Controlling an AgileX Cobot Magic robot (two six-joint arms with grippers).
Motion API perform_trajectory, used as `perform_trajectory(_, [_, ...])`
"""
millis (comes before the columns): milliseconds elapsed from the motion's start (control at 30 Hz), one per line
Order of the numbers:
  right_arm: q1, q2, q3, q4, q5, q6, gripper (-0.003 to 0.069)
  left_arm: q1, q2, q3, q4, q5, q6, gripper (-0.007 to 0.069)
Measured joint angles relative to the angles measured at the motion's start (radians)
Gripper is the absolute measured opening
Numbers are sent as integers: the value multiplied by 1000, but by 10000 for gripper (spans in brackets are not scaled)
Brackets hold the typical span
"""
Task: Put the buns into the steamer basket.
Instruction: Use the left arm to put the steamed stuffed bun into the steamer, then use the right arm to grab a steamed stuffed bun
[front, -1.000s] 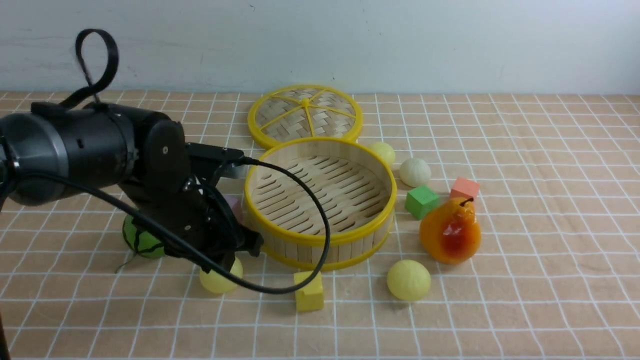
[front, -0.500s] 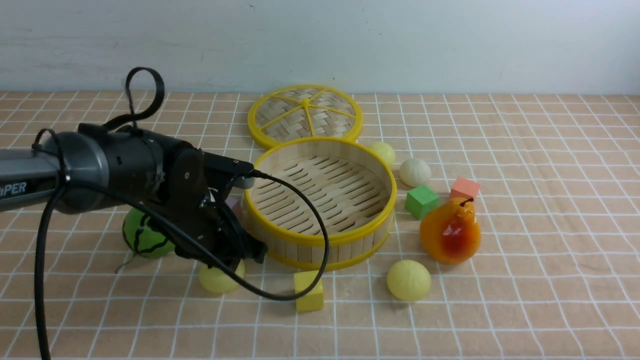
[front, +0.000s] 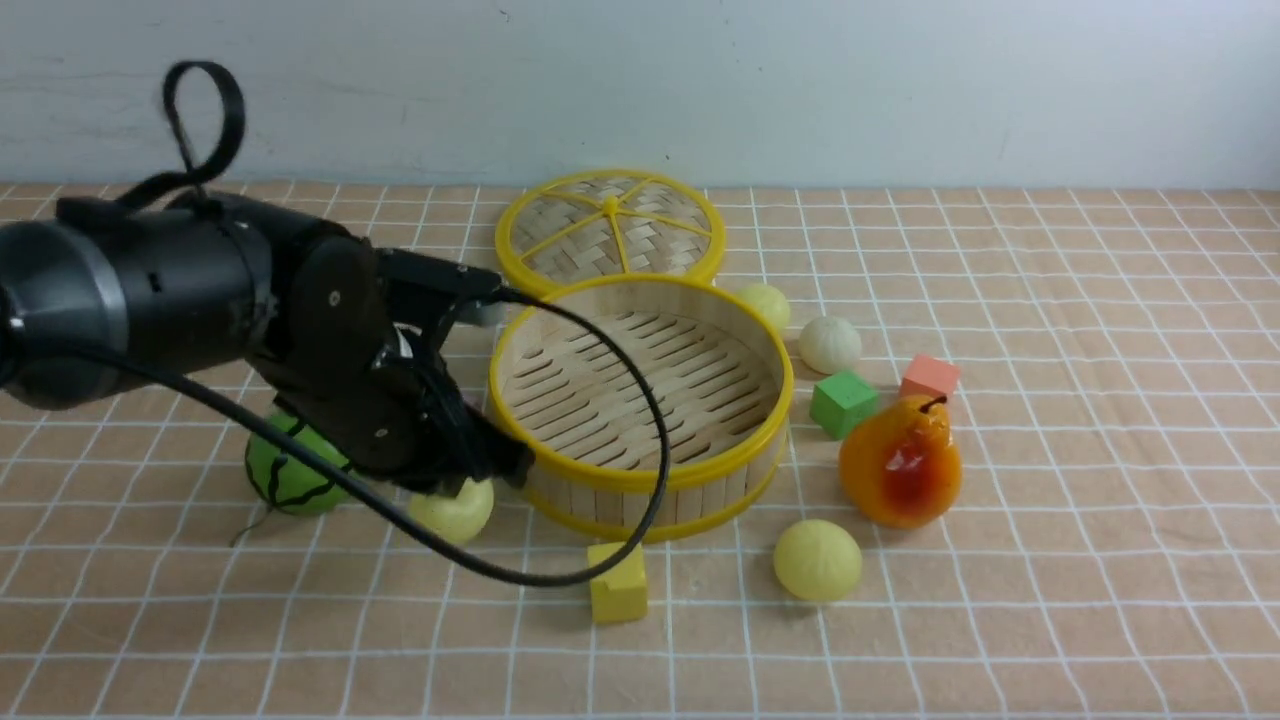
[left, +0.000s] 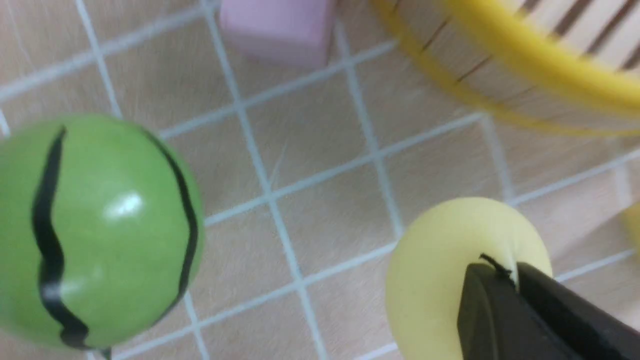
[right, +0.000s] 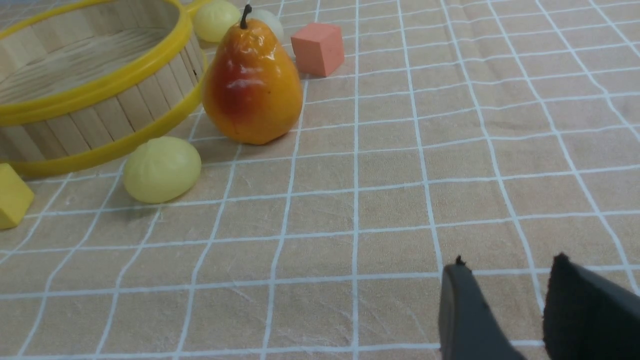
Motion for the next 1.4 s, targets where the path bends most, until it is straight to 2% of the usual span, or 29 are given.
perform_trajectory(200, [0,0,0,0,0,0,241,-64,27,-104,-2,-123,36,-13])
perform_trajectory(433, [0,0,0,0,0,0,241,-42,240,-261,6,-157,49,17])
perform_trajectory(533, [0,0,0,0,0,0,241,-23,336,-339,9,-110,49,125])
perform_trajectory(700, [0,0,0,0,0,0,241,-17,355,-404,7,-6,-30,385])
perform_trajectory(733, [0,0,0,0,0,0,241,-18,351,-408,5,-1,-34,404])
perform_trajectory(767, [0,0,0,0,0,0,241,-21,324,-423,6,51,-64,464])
perform_trajectory(833, [0,0,0,0,0,0,241,-26,291,-429,6,84,-74,487])
perform_trajectory(933, [0,0,0,0,0,0,241,-41,175,-429,6,151,-102,445])
perform_trajectory(967, [0,0,0,0,0,0,241,-49,110,-415,6,167,-114,383])
perform_trajectory(1000, [0,0,0,0,0,0,241,-60,23,-383,6,167,-122,283])
perform_trajectory(1100, [0,0,0,0,0,0,241,-84,-172,-259,6,127,-126,46])
perform_trajectory(1167, [0,0,0,0,0,0,241,-96,-304,-164,1,79,-128,-14])
perform_trajectory(1300, [0,0,0,0,0,0,241,-103,-546,86,-35,-42,-137,-13])
perform_trajectory(1400, [0,0,0,0,0,0,241,-103,-785,344,-66,-200,-152,-13])
